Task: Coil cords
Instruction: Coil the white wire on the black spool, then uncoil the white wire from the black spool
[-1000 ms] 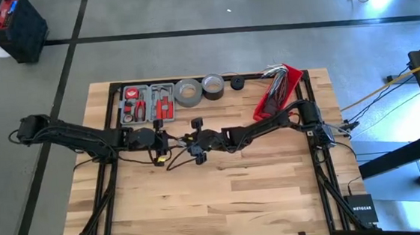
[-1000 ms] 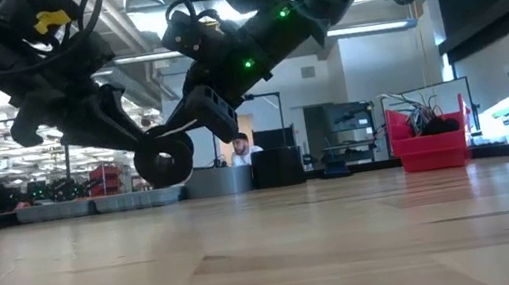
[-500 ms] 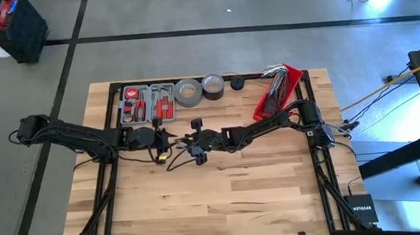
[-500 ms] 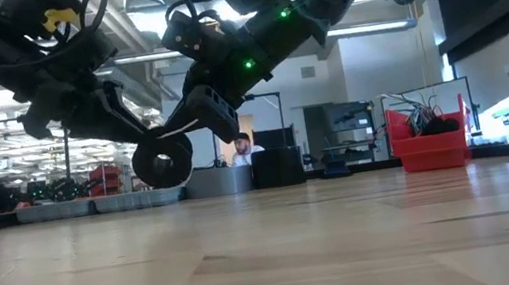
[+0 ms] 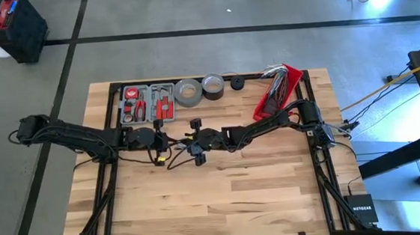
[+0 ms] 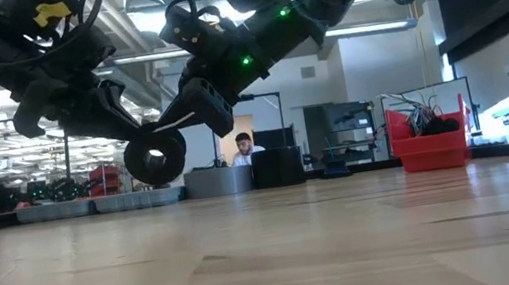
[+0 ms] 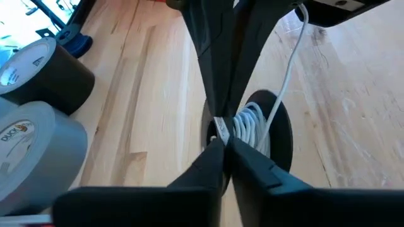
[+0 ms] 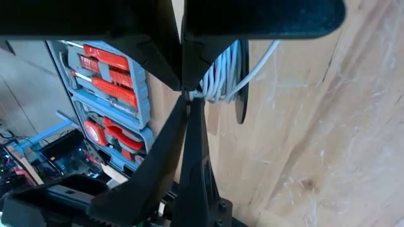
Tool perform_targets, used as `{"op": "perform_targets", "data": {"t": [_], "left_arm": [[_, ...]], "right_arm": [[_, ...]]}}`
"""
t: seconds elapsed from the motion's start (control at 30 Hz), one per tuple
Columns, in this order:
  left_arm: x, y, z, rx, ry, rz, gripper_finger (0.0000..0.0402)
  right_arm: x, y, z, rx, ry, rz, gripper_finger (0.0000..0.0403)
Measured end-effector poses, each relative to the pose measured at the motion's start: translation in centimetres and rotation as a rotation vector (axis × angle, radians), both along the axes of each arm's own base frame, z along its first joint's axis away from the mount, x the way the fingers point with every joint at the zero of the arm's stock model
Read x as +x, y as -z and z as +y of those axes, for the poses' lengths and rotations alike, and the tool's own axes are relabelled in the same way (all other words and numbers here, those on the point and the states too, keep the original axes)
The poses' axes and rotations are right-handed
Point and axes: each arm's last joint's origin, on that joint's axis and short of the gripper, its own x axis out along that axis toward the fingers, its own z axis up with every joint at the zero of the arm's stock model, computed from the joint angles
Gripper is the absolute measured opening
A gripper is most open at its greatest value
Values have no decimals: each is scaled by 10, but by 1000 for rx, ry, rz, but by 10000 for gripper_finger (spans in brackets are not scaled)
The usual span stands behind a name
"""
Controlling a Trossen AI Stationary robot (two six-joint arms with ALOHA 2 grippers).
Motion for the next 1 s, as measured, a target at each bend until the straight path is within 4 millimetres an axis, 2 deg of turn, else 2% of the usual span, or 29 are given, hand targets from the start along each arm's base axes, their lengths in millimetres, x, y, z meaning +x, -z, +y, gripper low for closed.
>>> {"op": "perform_targets", "data": {"t": [0.07, 0.17, 0.33, 0.43, 0.57, 0.77, 1.0], "left_arm": [[0, 0, 0, 9, 4, 3, 7], [0, 0, 0, 14, 7, 4, 9], [0, 0, 0, 4, 1, 2, 4], [0, 0, 0, 3, -3, -3, 2], [0, 0, 0, 7, -1, 1, 2], [0, 1, 0, 14, 4, 10, 2], [-1, 2, 0, 15, 4, 32, 1]], "right_arm": [[0, 0, 0, 11, 3, -2, 5], [0, 0, 0, 58, 25, -12, 5], [0, 0, 0, 260, 117, -58, 9], [0, 0, -2, 300, 186, -84, 31], [-2, -4, -2, 316, 203, -80, 86], [-12, -34, 0, 267, 180, -69, 147], [-31, -64, 10, 258, 170, -16, 158]]}}
